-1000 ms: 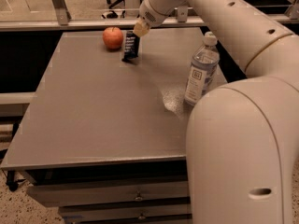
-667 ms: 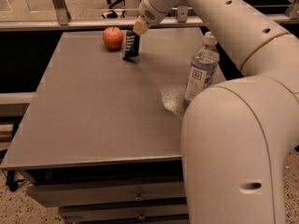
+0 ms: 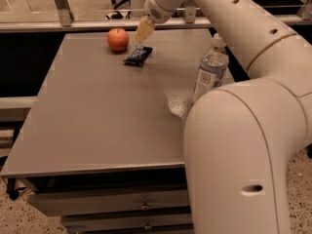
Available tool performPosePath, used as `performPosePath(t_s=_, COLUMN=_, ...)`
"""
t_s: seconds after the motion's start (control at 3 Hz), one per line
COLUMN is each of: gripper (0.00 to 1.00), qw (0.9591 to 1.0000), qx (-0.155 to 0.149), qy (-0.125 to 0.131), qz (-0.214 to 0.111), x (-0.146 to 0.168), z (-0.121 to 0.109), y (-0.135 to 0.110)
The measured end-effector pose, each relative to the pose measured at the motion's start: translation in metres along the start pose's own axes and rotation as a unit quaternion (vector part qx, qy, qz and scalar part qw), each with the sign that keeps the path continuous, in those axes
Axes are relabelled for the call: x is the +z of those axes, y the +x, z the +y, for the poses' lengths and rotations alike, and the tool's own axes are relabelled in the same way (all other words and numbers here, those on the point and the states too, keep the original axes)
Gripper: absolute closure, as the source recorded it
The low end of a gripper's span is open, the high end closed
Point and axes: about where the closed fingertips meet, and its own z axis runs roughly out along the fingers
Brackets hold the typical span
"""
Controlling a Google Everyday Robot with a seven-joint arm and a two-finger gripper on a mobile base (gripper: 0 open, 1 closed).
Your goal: Move rxbar blueberry near apple
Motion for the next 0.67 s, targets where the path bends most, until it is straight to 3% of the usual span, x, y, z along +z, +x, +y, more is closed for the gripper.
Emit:
performPosePath(t_s=0.33, gripper=0.0, qw=1.0, qx=-0.005, qy=-0.006, qz=-0.002, x=0.0039, z=0.003, y=-0.0039)
performPosePath(t_s=0.67, gripper=0.0, qw=0.9998, qx=0.0, qy=-0.014, qz=-0.015, x=0.0009, z=0.0067, y=-0.0035)
